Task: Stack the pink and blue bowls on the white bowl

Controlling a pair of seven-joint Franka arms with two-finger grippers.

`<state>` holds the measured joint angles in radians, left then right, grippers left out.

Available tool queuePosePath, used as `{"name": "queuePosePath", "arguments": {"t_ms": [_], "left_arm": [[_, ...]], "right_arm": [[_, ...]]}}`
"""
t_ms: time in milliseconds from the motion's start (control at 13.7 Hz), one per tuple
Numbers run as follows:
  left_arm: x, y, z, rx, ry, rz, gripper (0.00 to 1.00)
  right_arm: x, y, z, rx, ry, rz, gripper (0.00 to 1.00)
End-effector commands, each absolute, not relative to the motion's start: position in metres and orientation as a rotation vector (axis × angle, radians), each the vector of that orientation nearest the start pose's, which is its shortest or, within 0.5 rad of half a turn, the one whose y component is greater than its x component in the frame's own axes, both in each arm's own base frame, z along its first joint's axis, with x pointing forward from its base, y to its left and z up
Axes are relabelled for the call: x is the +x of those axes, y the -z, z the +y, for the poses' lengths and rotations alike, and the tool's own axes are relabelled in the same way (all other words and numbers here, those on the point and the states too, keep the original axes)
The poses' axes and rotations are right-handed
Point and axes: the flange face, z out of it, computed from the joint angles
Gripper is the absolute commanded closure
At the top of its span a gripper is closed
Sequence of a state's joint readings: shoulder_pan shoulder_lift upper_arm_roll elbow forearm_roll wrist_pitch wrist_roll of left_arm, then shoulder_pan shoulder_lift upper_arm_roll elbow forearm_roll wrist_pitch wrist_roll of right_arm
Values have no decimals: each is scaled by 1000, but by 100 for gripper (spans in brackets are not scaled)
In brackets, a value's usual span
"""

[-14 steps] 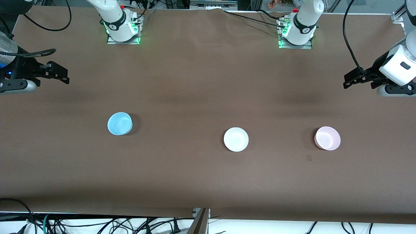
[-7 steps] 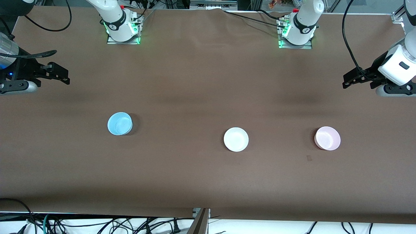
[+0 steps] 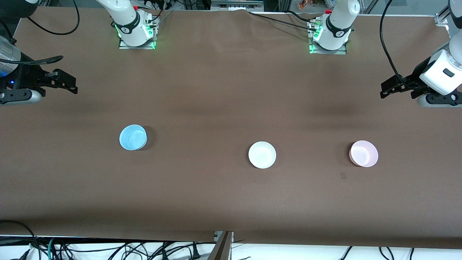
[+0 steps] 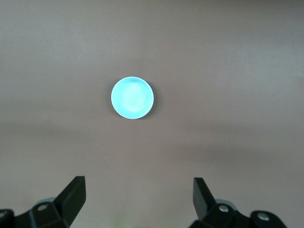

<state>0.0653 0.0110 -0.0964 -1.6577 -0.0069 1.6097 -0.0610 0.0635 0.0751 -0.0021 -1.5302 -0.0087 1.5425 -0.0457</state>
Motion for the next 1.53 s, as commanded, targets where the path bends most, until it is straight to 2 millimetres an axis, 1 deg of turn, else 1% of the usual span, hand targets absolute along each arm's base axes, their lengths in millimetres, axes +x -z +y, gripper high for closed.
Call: {"name": "queuePosePath", "arguments": {"t_ms": [0, 658, 1023, 1242, 1388, 1462], "left_arm": [[559, -583, -20, -3129, -117, -30, 0], [554, -580, -18, -3124, -181, -35, 0], [552, -579, -11, -3122, -205, -50, 0], [551, -577, -1, -3120, -237, -76, 0], [551, -576, -2, -3120, -239, -76, 0], [551, -573, 1, -3117, -249, -86, 0]], "right_arm": [[572, -603, 36, -3152, -104, -167, 0], [573, -602, 36, -3152, -106, -164, 0], [573, -602, 36, -3152, -106, -164, 0], [573, -602, 36, -3152, -106, -164, 0], [573, -602, 38, -3152, -106, -169, 0], [573, -601, 39, -3151, -109, -172, 0]]}}
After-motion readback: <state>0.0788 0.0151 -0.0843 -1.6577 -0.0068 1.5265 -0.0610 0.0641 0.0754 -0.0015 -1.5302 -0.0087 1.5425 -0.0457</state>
